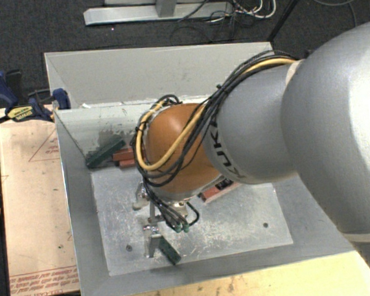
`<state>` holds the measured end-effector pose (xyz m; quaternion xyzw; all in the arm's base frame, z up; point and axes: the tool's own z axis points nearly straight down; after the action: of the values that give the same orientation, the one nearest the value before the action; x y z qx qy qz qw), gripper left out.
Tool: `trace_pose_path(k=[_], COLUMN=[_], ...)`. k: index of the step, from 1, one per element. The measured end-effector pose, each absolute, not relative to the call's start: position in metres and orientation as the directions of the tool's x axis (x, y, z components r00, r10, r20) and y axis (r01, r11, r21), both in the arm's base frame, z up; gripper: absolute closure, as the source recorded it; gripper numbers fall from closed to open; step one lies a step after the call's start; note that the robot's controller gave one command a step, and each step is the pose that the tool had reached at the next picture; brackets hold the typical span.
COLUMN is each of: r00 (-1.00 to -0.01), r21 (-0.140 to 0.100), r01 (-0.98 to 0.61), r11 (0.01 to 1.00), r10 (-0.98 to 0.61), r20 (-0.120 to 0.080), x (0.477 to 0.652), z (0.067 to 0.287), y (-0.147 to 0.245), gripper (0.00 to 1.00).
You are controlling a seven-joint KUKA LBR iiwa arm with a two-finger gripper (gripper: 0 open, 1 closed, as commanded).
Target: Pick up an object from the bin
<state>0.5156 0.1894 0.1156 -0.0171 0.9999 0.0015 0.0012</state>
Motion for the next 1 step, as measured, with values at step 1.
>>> trace_pose_path(k=[1], r00=[-0.998], r21=[-0.005], r01=[-0.069], r11=[0.998], r10=[-0.069], r20=[0.0], x=[0.5213], z=[0.0879], y=[0.1723], gripper=[0.0])
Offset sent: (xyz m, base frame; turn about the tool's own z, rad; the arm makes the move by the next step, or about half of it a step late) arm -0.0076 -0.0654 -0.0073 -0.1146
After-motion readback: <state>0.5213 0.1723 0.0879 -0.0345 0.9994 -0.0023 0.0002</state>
